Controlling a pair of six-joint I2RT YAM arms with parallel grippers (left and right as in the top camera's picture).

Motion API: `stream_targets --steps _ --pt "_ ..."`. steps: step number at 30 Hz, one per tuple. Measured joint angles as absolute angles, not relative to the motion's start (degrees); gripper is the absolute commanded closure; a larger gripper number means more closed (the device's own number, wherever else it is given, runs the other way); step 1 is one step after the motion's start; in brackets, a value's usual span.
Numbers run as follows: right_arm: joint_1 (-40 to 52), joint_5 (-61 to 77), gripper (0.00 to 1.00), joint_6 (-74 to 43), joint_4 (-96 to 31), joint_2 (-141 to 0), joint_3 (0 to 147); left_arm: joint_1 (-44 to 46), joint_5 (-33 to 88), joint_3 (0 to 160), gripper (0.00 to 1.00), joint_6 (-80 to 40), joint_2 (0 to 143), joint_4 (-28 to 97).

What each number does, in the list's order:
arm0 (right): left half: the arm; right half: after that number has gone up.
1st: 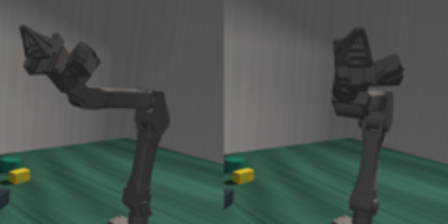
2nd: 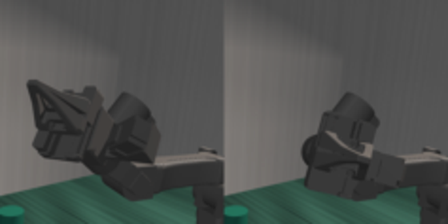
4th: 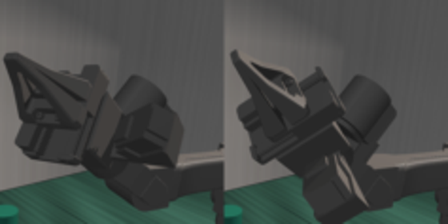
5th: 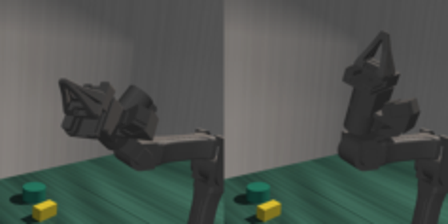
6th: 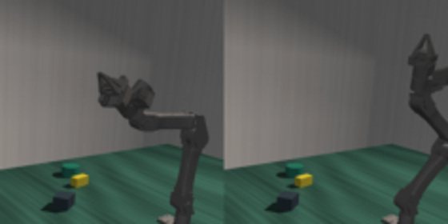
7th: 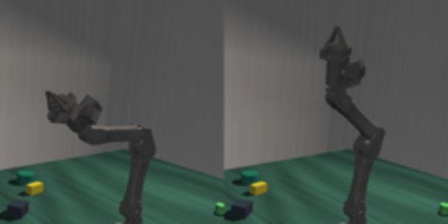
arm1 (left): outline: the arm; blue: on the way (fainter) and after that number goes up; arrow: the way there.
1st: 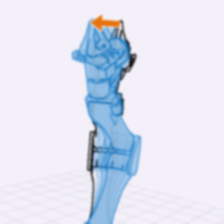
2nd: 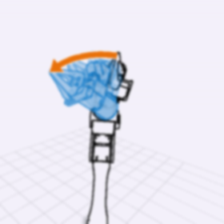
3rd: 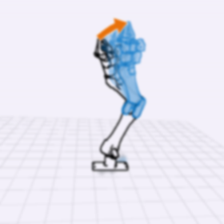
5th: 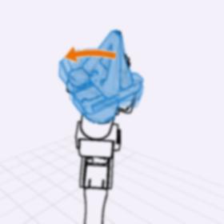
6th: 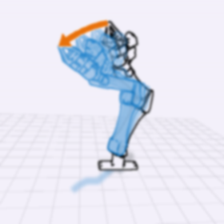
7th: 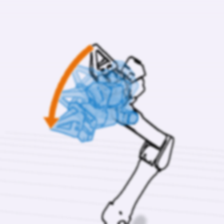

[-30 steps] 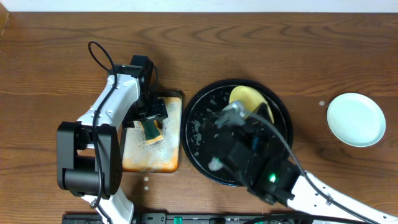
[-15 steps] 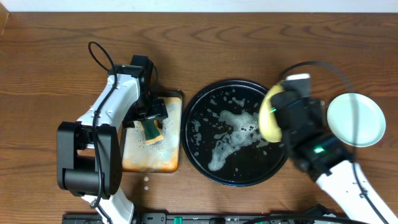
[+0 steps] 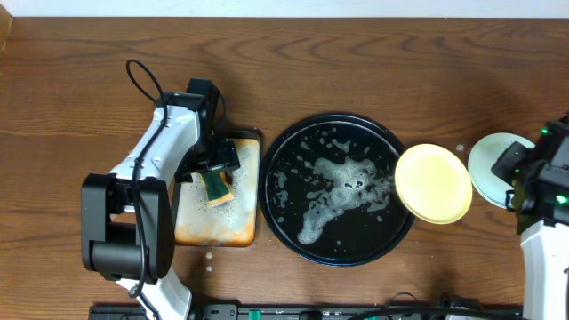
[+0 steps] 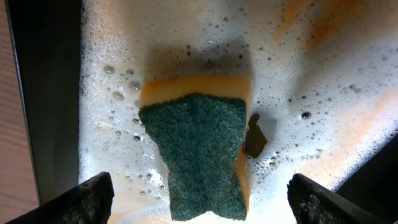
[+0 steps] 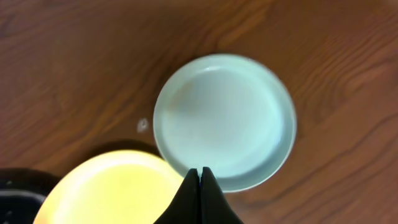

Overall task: Clean dirty plates on tray and stack at the side
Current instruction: 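Carry the yellow plate right and lower it onto the mint plates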

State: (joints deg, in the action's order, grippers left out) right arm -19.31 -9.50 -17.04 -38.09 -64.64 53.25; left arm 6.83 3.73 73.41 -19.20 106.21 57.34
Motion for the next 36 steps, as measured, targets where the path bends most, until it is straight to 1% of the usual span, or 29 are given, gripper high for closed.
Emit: stream_targets --steps 5,8,10,12,15,17,21,22,24,25,26,27,29,31,32,36 --pt "-20.0 -0.7 0.68 -17.4 -45.2 -68.5 53.4 6.8 3.7 73.4 0.09 -19.2 106.2 57.3" --pt "-20.0 0.6 0.59 -17.7 -50.9 -71.6 53.5 6.8 3.7 73.4 0.10 -19.2 106.2 57.4" --pt "-20.0 -0.1 0.56 -19.1 -53.6 -74.0 53.5 6.8 3.7 73.4 0.10 -19.2 106.2 57.3" --pt "-20.0 -1.6 0.55 -20.5 -54.4 -76.2 53.2 6.8 3.7 73.4 0.10 -19.2 106.2 57.3" --pt "-20.0 -2.2 0.56 -22.0 -52.0 -79.1 51.5 6.8 3.7 73.4 0.10 -19.2 106.2 57.3" --pt "-20.0 -2.3 0.61 -22.6 -49.7 -81.3 50.1 6.8 3.7 73.4 0.10 -19.2 106.2 57.3" --pt "-20.0 -2.2 0.65 -23.3 -48.1 -85.1 48.8 6.8 3.8 73.4 0.10 -19.2 106.2 57.3" --pt "-20.0 -2.2 0.68 -23.5 -48.0 -85.8 48.5 6.8 3.8 73.4 0.10 -19.2 106.2 57.3" --pt "-20.0 -2.2 0.85 -23.5 -47.4 -86.8 47.8 6.8 3.8 73.4 0.10 -19.2 106.2 57.3" --pt "-20.0 -2.3 0.91 -24.3 -46.8 -87.3 47.4 6.8 3.7 73.4 0.10 -19.2 106.2 57.3" --pt "-20.0 -2.2 0.91 -24.0 -46.4 -87.6 47.1 6.8 3.7 73.4 0.10 -19.2 106.2 57.3" --pt "-20.0 -2.2 0.92 -24.3 -45.9 -87.8 46.9 6.8 3.7 73.4 0.10 -19.2 106.2 57.3" --pt "-20.0 -2.1 0.87 -24.4 -45.1 -87.8 46.7 6.8 3.7 73.4 0.10 -19.2 106.2 57.3" --pt "-20.0 -2.0 0.78 -24.3 -44.9 -87.8 46.7 6.8 3.7 73.4 0.10 -19.2 106.2 57.3" --pt "-20.0 -1.9 0.75 -24.6 -45.3 -87.8 46.7 6.8 3.7 73.4 0.10 -19.2 106.2 57.3" --pt "-20.0 -1.7 0.72 -24.4 -43.8 -87.8 45.2 6.8 3.7 73.4 0.10 -19.2 106.2 57.3"
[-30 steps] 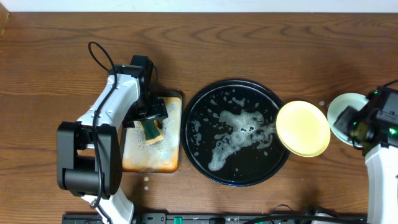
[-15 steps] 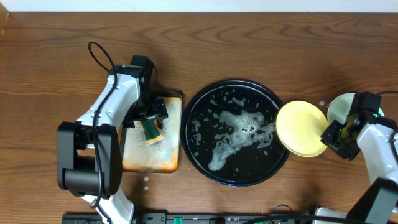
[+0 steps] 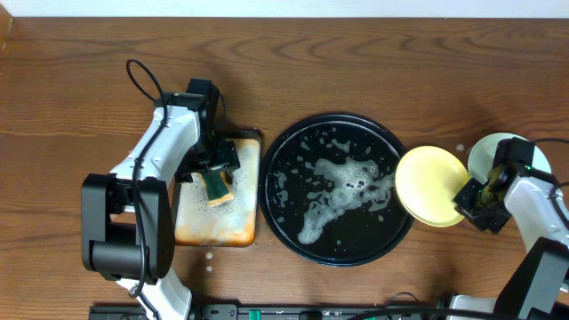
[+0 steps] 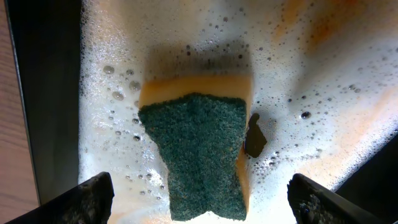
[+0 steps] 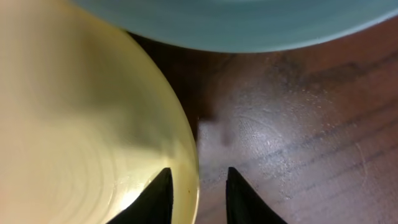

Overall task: Clean dirty plates on tray and stack at the side
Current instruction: 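Carry the yellow plate right and lower it onto the mint plates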

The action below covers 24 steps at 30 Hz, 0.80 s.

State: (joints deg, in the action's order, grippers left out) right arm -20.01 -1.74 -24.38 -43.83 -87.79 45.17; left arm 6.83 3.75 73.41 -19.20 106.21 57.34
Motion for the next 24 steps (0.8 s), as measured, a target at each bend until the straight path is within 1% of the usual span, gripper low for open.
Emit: stream_targets --steps 2,3,6,7,16,24 --pt "-20.0 -1.6 0.73 -24.4 -41.3 -87.8 43.4 6.8 3.8 73.4 0.10 -19.2 106.2 57.3" --pt "-20.0 -1.4 0.78 -24.4 -39.8 -87.8 42.3 6.8 3.7 73.4 0.10 -19.2 106.2 57.3" --pt "-20.0 -0.2 0.96 -24.1 -37.1 -87.5 40.5 6.8 3.7 73.4 0.10 -19.2 106.2 57.3" --pt "-20.0 0.0 0.99 -24.1 -36.9 -87.2 40.5 6.8 3.8 73.4 0.10 -19.2 106.2 57.3" --pt "-20.1 1.8 0.99 -22.5 -38.7 -82.5 41.1 6.8 3.7 73.4 0.10 -19.2 106.2 57.3" --pt "-20.0 1.5 0.99 -20.5 -36.4 -68.8 41.8 6.8 3.7 73.4 0.10 -19.2 106.2 57.3"
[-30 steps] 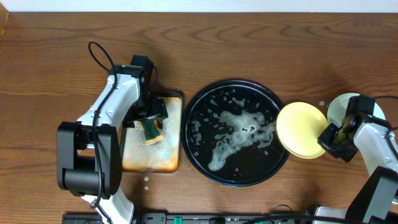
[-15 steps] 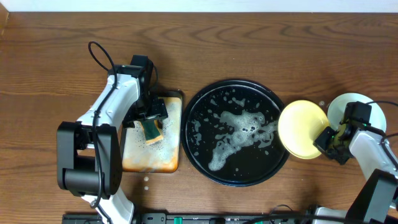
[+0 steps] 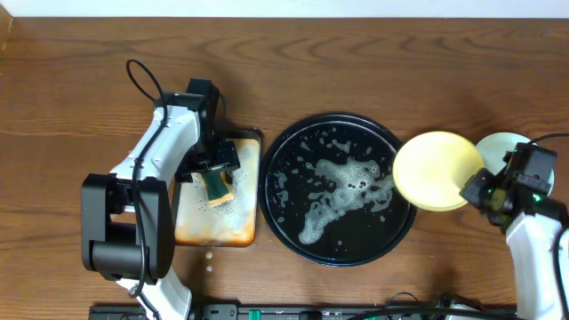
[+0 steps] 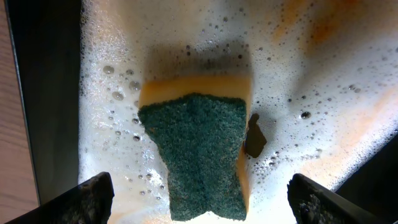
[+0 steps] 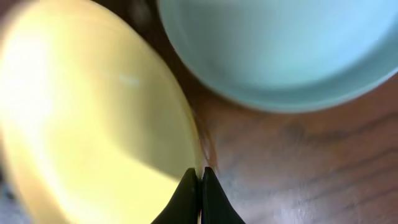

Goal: Clean dirty plates on tray and stack at the side

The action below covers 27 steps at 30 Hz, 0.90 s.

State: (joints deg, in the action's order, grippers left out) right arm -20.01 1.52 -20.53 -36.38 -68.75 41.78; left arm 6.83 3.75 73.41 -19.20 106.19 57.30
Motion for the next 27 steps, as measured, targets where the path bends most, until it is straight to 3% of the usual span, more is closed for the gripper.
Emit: stream_targets --steps 9,25,26,27 --pt "-20.8 -8.4 0.99 -26.9 -35.9 -64.8 42.2 6.8 3.8 73.4 0.10 -19.2 106.2 57.3" --pt "-34.9 -13.9 0.99 -33.5 -28.3 -71.9 42.2 6.8 3.7 73.4 0.09 -19.2 106.2 57.3" --pt "-35.5 -13.8 0.95 -33.6 -27.0 -72.8 42.2 6.8 3.7 73.4 0.10 -19.2 106.2 57.3" --pt "-35.9 -13.7 0.79 -33.8 -25.8 -73.4 42.2 6.8 3.8 73.4 0.10 -19.2 106.2 57.3"
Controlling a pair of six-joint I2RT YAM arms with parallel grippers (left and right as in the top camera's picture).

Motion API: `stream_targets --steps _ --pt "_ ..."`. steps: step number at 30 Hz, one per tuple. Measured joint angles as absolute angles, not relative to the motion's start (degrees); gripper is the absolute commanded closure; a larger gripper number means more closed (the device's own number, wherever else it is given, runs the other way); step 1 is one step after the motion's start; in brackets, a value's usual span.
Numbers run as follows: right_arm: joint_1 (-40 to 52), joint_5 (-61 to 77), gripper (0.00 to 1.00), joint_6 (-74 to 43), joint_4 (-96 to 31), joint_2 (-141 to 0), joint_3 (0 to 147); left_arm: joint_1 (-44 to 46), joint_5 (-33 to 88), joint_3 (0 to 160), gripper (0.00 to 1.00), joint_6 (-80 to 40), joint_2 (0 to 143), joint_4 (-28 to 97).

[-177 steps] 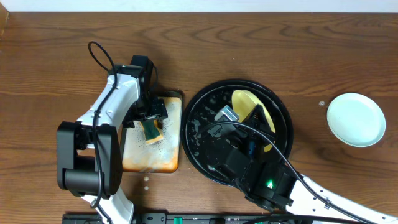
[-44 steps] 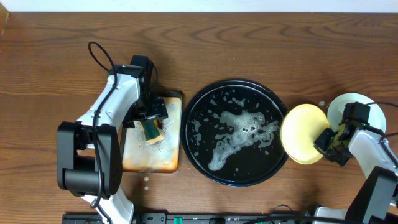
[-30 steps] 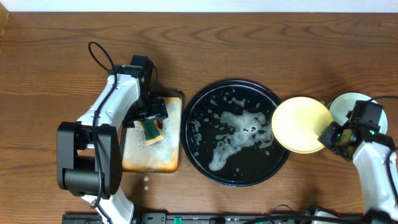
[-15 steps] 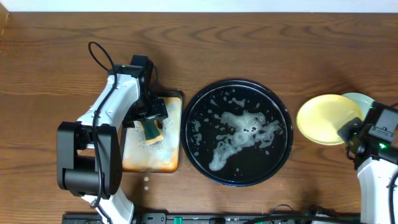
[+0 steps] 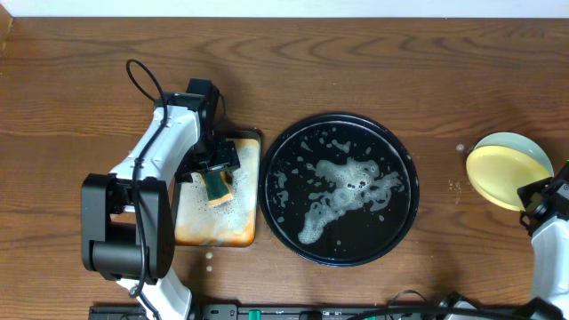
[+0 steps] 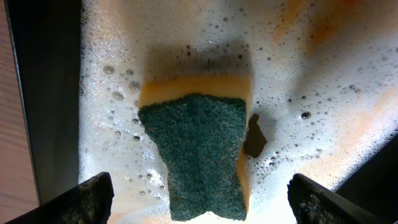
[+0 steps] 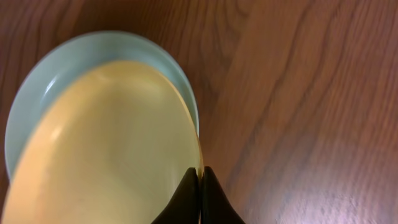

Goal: Clean dirty plates on tray and stack at the side

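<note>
A yellow plate (image 5: 498, 176) lies over a pale blue plate (image 5: 517, 142) at the right edge of the table. My right gripper (image 7: 200, 180) is shut on the yellow plate's (image 7: 112, 143) rim, and the blue plate (image 7: 62, 62) shows behind it. The round black tray (image 5: 338, 188) in the middle holds only foam. My left gripper (image 6: 199, 199) stands open above the green and yellow sponge (image 6: 199, 149), which lies in a foamy dish (image 5: 218, 191).
The rectangular soap dish (image 6: 311, 74) with orange-stained suds sits left of the tray. The left arm (image 5: 156, 151) reaches over it from the front left. A water drop (image 5: 460, 148) lies on the wood near the plates.
My right gripper has moved right with the yellow plate, from beside the tray's right rim to over the blue plate. The left gripper and sponge have not moved.
The yellow plate rested half on the tray's right rim with my right gripper shut above the blue plate. Then the gripper stood open around the yellow rim, then shut on it with the plate lifted. Now the plate is over the blue one.
</note>
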State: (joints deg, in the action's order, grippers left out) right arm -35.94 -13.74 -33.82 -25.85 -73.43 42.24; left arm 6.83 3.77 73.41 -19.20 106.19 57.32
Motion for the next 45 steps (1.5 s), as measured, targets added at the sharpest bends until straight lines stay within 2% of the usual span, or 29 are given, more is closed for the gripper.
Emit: stream_targets --steps 1,2,3,9,14,18,19,20,21,25,31,39,45 --pt "-36.3 -13.6 0.62 -34.2 -24.9 -74.0 42.2 6.8 3.8 73.4 0.09 -19.2 106.2 57.3" --pt "-36.3 -13.6 0.56 -34.2 -24.3 -74.2 42.2 6.8 3.7 73.4 0.10 -19.2 106.2 57.3" --pt "-36.3 -13.3 0.53 -34.1 -23.9 -74.3 42.2 6.8 3.7 73.4 0.10 -19.2 106.2 57.3" --pt "-36.2 -3.9 0.62 -31.4 -22.8 -72.6 42.3 6.8 3.7 73.4 0.09 -19.2 106.2 57.3" --pt "-34.3 14.9 0.63 -25.8 -24.3 -66.9 42.6 6.8 3.7 73.4 0.10 -19.2 106.2 57.3" --pt "-29.7 26.4 0.58 -19.2 -29.0 -61.5 43.0 6.8 3.7 73.4 0.09 -19.2 106.2 57.3" --pt "-28.4 28.8 0.54 -17.3 -30.3 -59.9 43.0 6.8 3.7 73.4 0.10 -19.2 106.2 57.3" --pt "-27.3 31.2 0.46 -15.7 -31.7 -58.3 43.1 6.8 3.7 73.4 0.09 -19.2 106.2 57.3" --pt "-25.7 34.2 0.01 -13.1 -33.3 -56.1 43.1 6.8 3.7 73.4 0.10 -19.2 106.2 57.3" --pt "-21.5 40.2 0.01 -10.1 -37.0 -49.0 43.2 6.8 3.8 73.4 0.10 -19.2 106.2 57.3" --pt "-20.4 43.2 0.01 -11.6 -41.0 -42.6 43.2 6.8 3.8 73.4 0.10 -19.2 106.2 57.3" --pt "-20.4 41.1 0.01 -11.6 -52.0 -41.8 43.4 6.8 3.8 73.4 0.10 -19.2 106.2 57.3" --pt "-17.3 36.8 0.01 -9.3 -51.0 -38.7 43.4 6.8 3.8 73.4 0.09 -19.2 106.2 57.3"
